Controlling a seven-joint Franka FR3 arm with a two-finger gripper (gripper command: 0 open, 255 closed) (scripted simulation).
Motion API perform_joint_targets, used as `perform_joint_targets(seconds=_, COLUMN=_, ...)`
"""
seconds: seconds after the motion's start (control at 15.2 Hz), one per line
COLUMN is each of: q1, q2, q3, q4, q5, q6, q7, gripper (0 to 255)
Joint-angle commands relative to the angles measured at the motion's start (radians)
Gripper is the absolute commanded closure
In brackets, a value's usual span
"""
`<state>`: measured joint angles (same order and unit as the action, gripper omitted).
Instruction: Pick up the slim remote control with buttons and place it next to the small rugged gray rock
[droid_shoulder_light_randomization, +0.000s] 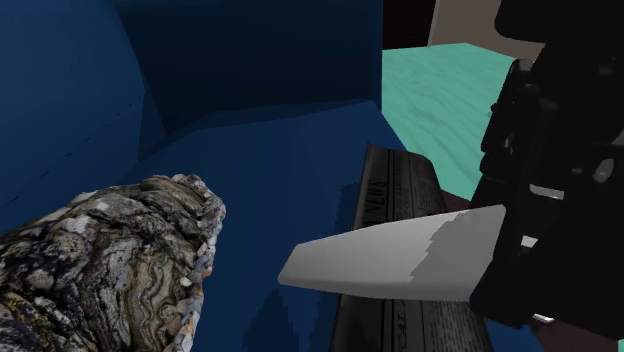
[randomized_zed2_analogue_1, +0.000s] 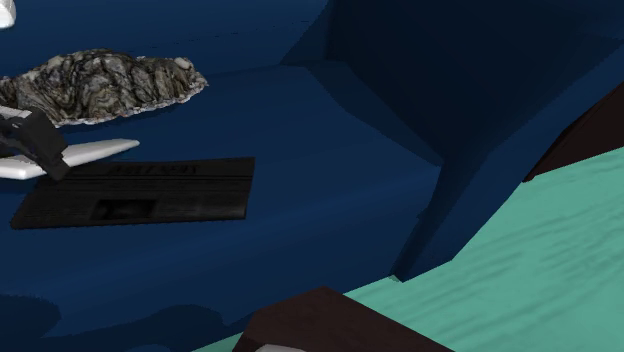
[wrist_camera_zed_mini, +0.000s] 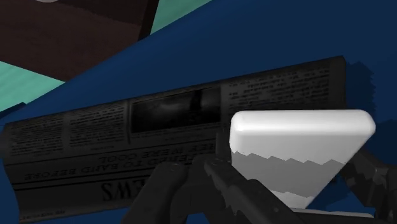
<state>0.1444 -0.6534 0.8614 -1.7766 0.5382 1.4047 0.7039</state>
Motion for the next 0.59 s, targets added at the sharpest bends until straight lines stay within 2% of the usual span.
perform_joint_targets(seconds=0.0, q1=-0.003, q2=-0.015, q3=0.006, q4=-0.042, q5=-0.010, q6=0.027, q7=-0.012, gripper=255)
perform_joint_targets(seconds=0.26, q1=0.010, q2=-0.041, q3=0.011, q4=-0.110, q5=0.006, q6=0.071, q7=-0.026, gripper=255)
perform_joint_targets(seconds=0.53, q1=0.011, q2=-0.043, q3=0.012, q4=-0.116, q5=0.008, q6=0.076, q7=-0.027, gripper=255)
